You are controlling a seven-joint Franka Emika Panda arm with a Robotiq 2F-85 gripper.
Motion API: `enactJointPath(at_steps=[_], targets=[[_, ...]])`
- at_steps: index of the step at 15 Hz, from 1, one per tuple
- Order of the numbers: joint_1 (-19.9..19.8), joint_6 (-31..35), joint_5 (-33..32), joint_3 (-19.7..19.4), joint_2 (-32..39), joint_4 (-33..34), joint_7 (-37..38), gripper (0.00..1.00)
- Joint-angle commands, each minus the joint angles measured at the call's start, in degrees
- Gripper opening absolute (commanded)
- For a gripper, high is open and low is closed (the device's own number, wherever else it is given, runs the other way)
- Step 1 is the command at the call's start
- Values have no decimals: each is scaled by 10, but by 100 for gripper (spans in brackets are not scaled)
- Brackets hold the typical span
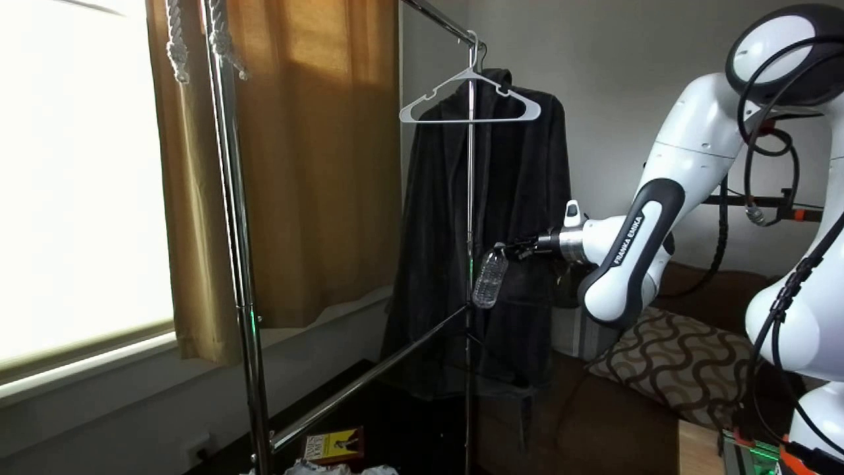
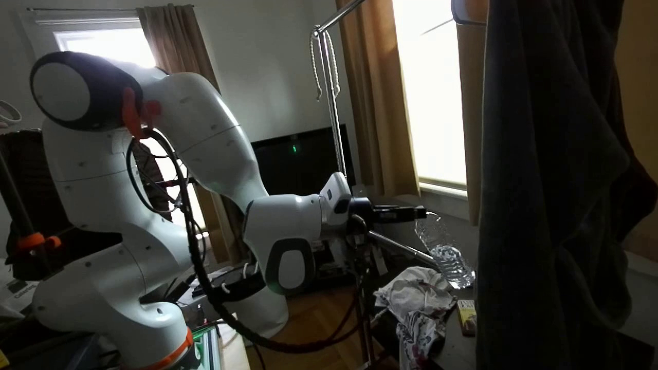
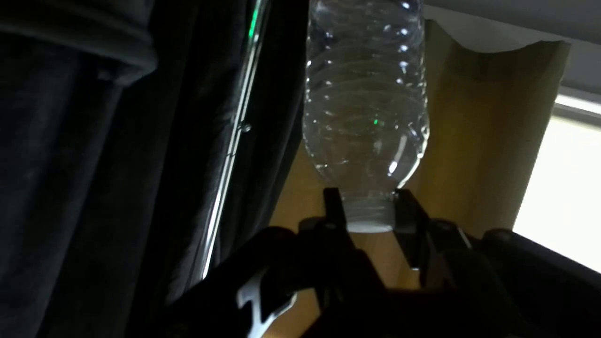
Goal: Put the water bottle in the grey rob
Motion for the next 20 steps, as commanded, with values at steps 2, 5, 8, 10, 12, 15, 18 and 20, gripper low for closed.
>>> enactJointPath(at_steps=[2, 5, 8, 10, 12, 15, 18, 20], targets=[[119, -90, 0, -157, -171, -31, 53, 8], [92, -159, -18, -165, -244, 1, 69, 8], [191, -162, 17, -245, -221, 6, 16, 32], [98, -159, -11, -174, -274, -8, 65, 8], [191, -170, 59, -237, -252, -12, -8, 8], [159, -158, 89, -196, -214, 3, -29, 8], [155, -137, 114, -185, -175, 23, -41, 8], [154, -116, 134, -184, -165, 31, -52, 8]])
